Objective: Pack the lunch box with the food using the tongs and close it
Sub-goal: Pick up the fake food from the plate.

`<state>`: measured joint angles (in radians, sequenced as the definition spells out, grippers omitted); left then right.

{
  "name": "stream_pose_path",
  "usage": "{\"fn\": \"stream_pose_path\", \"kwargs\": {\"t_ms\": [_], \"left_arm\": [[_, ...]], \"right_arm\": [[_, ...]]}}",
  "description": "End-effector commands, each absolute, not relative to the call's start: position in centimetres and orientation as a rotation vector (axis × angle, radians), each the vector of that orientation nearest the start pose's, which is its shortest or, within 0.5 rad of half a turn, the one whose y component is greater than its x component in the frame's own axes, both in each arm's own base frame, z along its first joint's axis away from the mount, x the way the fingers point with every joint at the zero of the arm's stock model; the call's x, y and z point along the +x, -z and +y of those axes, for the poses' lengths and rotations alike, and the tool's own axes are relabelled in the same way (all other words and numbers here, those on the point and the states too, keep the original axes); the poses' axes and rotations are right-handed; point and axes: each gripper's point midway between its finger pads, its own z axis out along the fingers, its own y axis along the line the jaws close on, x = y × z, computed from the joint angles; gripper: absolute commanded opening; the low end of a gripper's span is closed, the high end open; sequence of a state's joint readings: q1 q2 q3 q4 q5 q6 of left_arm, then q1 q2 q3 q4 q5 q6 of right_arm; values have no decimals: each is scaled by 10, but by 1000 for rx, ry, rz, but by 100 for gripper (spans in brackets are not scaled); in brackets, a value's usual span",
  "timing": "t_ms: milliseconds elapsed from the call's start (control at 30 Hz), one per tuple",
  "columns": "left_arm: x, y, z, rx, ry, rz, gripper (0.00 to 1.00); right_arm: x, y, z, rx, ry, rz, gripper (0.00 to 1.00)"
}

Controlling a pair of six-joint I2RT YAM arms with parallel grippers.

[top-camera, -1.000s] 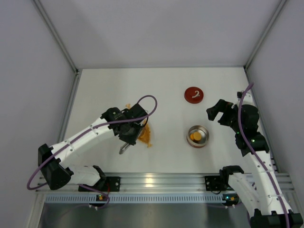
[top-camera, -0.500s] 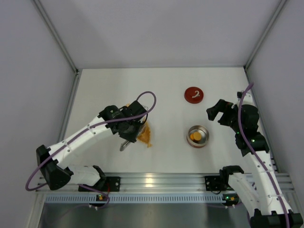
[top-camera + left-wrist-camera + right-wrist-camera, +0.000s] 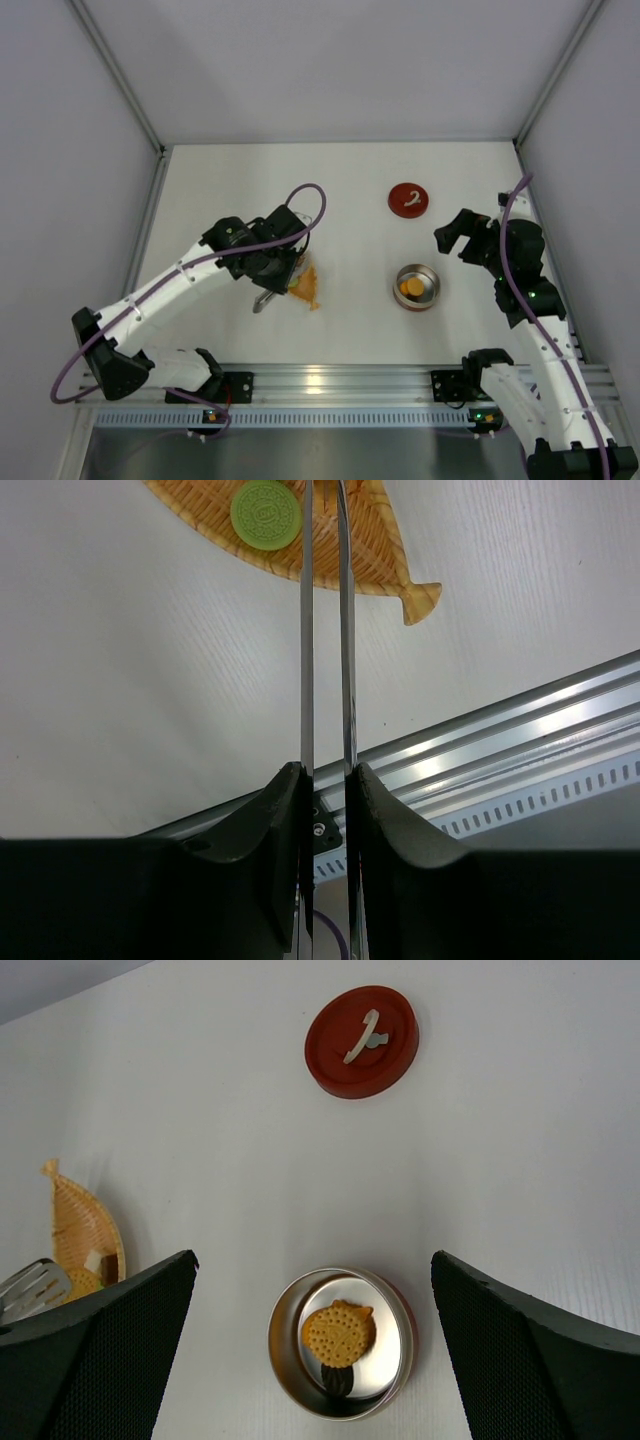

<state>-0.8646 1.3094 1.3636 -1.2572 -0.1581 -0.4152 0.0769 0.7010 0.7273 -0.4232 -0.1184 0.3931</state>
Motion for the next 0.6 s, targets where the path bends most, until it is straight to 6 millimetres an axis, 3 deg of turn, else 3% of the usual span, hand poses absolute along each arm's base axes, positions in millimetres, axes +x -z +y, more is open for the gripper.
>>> {"fn": "stream_pose_path", "kwargs": {"t_ms": [0,133,300,567], "left_arm": [[173,-216,-183,551,161,2633,20],[175,-226,-193,554,225,2611,20],[175,-240,-223,586,325,2558,20],[172,-263,-316,710,524,2428,20]], "right_arm": [[274,-234,62,199,-435,1927,99],[273,-233,62,200,-437,1929,100],[272,-234,62,200,-440,1926,99],[269,-236,58,212,-418,1922,100]]}}
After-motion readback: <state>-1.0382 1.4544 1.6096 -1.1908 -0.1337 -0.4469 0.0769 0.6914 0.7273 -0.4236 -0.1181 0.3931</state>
